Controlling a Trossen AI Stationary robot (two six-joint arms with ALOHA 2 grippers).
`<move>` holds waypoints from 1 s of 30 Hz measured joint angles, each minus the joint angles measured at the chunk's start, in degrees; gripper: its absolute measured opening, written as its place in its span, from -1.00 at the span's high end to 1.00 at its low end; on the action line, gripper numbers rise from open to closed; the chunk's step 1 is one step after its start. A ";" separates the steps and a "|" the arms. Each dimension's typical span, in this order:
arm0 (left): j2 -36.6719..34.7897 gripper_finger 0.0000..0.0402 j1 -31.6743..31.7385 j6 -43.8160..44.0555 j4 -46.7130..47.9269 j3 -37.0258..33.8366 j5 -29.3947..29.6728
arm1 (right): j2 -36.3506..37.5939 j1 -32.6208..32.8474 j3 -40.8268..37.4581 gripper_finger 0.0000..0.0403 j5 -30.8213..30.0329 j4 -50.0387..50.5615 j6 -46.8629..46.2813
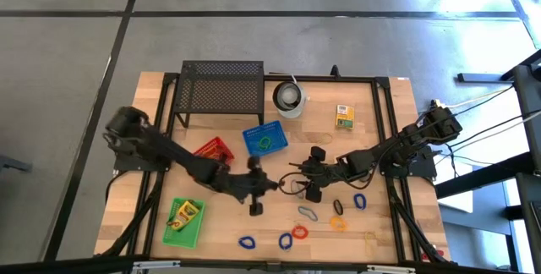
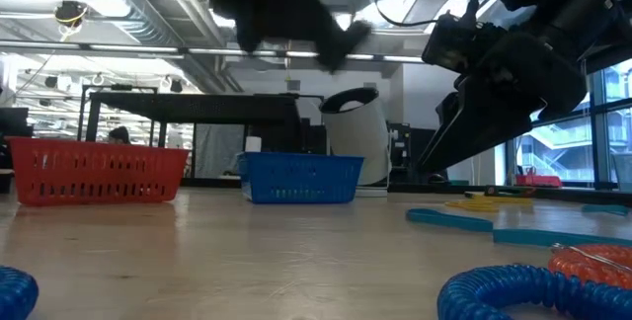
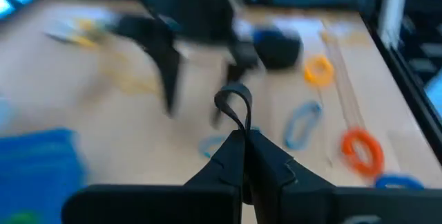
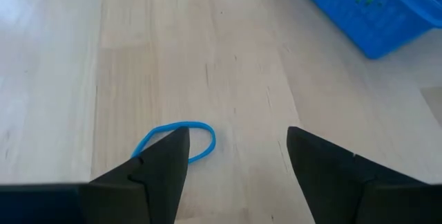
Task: Pick & Place Office Desk Supplies
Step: Put the black rubber band into the red bin
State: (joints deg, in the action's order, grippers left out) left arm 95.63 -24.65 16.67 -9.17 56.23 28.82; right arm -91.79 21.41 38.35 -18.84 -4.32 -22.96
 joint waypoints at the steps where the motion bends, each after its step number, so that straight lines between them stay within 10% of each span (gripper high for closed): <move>1: -1.71 0.98 -0.78 0.01 0.47 -0.01 3.17 | 0.00 0.00 0.00 -0.23 -0.09 0.02 0.00; 14: -9.68 0.97 -9.26 -3.60 1.86 0.09 24.09 | 0.02 0.00 0.00 -0.23 -0.18 -0.16 0.04; 19: -9.65 0.97 -10.28 7.43 13.76 0.09 30.29 | 0.02 0.00 0.00 -0.23 -0.18 -0.75 0.07; 30: -9.59 0.97 -5.21 58.68 67.78 -0.90 9.06 | 0.04 0.00 0.00 -0.23 -0.18 -1.40 0.16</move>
State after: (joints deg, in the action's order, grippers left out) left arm 86.04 -29.85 75.35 58.61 55.33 37.88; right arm -91.74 21.41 38.35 -19.03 -5.72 -22.80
